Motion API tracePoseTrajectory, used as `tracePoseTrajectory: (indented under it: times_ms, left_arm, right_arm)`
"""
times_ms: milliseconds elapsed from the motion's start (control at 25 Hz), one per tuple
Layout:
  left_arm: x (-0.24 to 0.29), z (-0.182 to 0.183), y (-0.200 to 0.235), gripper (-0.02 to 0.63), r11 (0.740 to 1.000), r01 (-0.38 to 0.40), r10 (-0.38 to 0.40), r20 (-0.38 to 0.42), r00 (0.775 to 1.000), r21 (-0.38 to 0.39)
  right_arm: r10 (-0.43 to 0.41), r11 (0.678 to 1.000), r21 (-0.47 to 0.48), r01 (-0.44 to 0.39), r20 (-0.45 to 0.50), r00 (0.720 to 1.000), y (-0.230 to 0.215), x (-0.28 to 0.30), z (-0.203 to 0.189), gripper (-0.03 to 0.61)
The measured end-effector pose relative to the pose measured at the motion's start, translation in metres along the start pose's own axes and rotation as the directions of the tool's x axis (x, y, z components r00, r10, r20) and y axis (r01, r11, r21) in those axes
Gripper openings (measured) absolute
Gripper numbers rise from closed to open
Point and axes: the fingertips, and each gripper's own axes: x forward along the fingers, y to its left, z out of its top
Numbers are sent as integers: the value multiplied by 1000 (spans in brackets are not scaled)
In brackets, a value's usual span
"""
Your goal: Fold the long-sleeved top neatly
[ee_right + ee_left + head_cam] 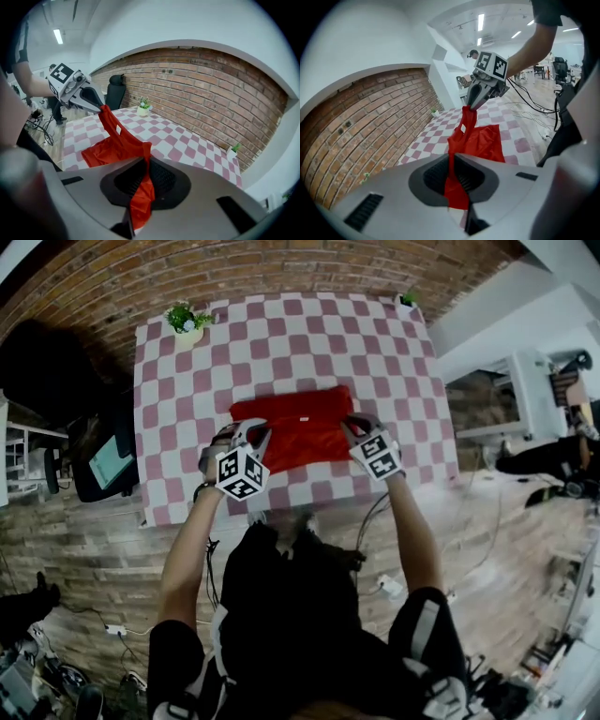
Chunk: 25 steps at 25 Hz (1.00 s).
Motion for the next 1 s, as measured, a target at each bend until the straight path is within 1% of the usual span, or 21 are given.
tracePoseTrajectory:
  times_ms: [120, 240, 400, 520, 640, 720, 1000]
  left_arm:
    - [-1, -6, -28, 35, 999, -27, 26, -21, 999, -29]
    - [0, -18, -48, 35, 997, -68, 66, -57, 996, -37]
    - [2, -29, -79, 35, 993, -90, 84, -90, 992, -74]
    - [4, -35, -96, 35, 991, -106, 98, -101, 990, -76]
    - [8, -42, -115, 35, 992, -98, 89, -120, 989, -74]
    - [11, -48, -126, 35, 992, -88, 76, -129, 989, -87]
    - [27, -70, -153, 35, 982, -61, 31, -165, 986, -179]
  right_arm:
    - [17, 1000, -24, -18, -4, 1000, 10, -4, -20, 37]
    - [45, 998, -33, -45, 3, 999, 22, -4, -32, 37]
    - [74, 997, -36, -74, -2, 997, 41, -6, -58, 37]
    - [95, 995, -37, -95, -13, 995, 51, -6, -75, 37]
    - [101, 994, -47, -102, -26, 995, 59, -4, -91, 37]
    - [100, 993, -56, -102, -35, 994, 63, -3, -100, 37]
    - [119, 992, -43, -122, -64, 991, 76, 8, -126, 37]
